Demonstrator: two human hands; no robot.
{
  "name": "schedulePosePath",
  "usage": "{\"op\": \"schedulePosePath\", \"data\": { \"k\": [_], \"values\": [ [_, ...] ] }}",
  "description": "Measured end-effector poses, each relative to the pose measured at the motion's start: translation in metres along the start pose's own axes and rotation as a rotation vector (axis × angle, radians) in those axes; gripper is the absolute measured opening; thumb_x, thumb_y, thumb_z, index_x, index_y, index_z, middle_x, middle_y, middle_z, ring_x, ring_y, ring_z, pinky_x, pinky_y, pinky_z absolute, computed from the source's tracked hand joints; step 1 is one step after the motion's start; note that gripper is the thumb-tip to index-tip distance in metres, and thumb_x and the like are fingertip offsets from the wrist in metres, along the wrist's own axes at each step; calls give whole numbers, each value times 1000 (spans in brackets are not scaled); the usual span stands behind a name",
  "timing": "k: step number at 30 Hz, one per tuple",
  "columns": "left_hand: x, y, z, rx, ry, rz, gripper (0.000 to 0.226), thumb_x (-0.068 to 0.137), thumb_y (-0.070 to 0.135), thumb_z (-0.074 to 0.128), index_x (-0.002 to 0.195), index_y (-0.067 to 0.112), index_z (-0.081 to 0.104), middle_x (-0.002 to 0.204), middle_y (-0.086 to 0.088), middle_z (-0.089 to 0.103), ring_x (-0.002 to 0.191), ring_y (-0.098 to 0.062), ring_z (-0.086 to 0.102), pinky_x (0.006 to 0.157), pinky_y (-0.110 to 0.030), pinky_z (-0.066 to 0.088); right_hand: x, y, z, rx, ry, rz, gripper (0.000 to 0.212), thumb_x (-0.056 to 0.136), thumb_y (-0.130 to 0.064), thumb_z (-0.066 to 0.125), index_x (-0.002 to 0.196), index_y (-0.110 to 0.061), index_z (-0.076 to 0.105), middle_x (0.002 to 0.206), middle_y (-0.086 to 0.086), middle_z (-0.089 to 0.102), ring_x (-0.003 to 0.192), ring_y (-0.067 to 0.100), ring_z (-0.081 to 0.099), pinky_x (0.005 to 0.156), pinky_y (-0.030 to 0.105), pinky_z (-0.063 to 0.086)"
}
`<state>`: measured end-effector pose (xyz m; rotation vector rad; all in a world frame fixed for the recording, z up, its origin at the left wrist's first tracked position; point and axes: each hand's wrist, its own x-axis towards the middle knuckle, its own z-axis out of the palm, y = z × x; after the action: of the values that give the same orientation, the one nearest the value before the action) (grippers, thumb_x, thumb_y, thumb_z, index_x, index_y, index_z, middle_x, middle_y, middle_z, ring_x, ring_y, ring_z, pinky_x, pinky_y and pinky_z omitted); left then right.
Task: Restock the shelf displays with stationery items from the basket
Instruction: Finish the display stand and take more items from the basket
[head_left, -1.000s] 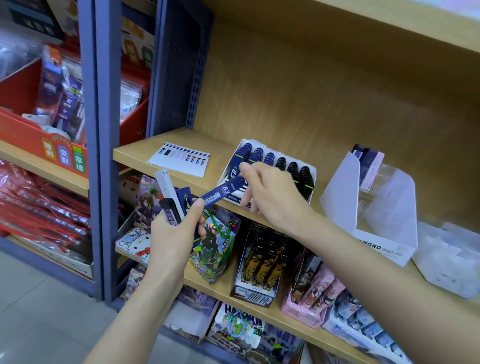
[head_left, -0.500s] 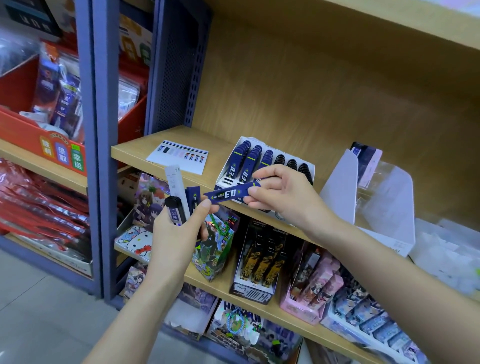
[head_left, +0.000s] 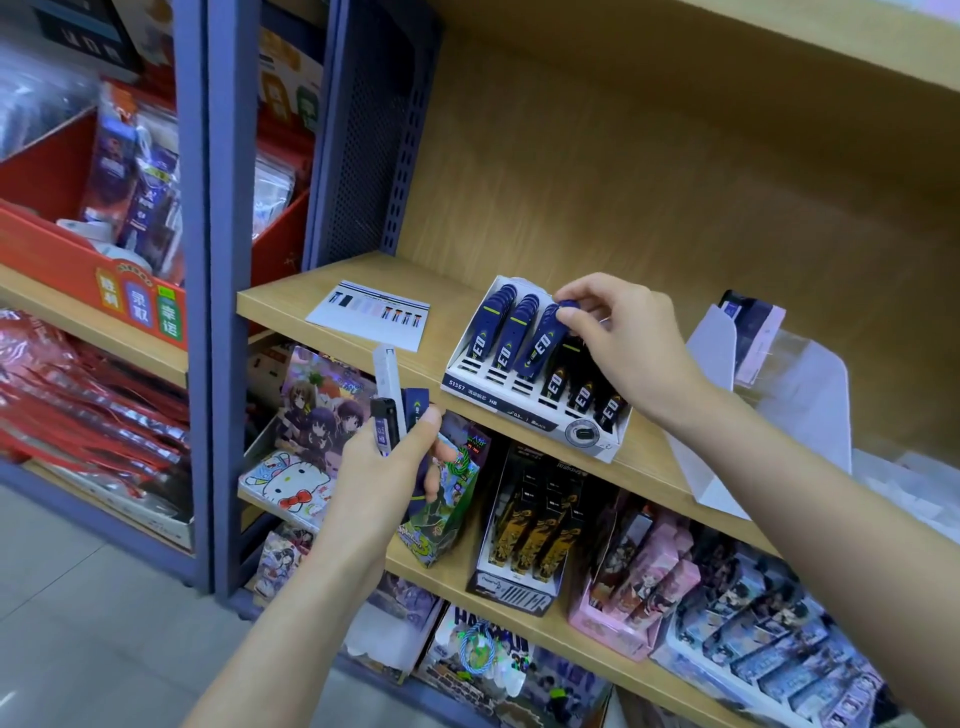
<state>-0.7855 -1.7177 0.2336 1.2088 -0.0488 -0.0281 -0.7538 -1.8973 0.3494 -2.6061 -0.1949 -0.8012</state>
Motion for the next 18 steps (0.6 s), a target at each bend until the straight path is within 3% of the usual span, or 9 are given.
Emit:
{"op": "schedulePosePath", "data": {
  "k": [3,6,9,14,18],
  "values": [
    [0,1,-1,15,-29,-16,20,92,31,58,78,18,63,71,-16,54,47,-14,38,61,-35,33,1,4,3,-71,-80,-19,14,93,-18,58,103,-19,68,84,-5,64,81,9,59,80,22,47],
    [0,0,-2,79,-75,-56,28,92,33,57,92,6,64,59,-5,53,42,-10,38,53,-21,37,2,8,1,-127,-93,-53,15,93,-19,57,104,-19,68,86,-1,67,83,15,60,83,32,48],
    [0,-1,-1,119,-122,-86,33,93,30,57,93,-3,60,49,4,53,39,-7,38,41,-14,35,5,12,-1,-156,-96,-74,14,93,-18,57,103,-18,68,88,0,67,85,16,59,83,30,45],
    [0,-4,0,156,-166,-99,33,93,30,58,100,-2,63,49,4,54,39,-9,38,39,-13,33,8,13,3,-51,-100,-40,10,92,-17,59,99,-20,66,86,-2,67,82,10,60,75,12,42],
    [0,-6,0,175,-169,-110,30,93,29,58,98,1,66,54,0,56,41,-11,39,39,-14,33,8,12,8,-82,-119,-26,11,91,-20,61,100,-22,67,86,-6,66,84,8,59,78,21,45]
  ]
}}
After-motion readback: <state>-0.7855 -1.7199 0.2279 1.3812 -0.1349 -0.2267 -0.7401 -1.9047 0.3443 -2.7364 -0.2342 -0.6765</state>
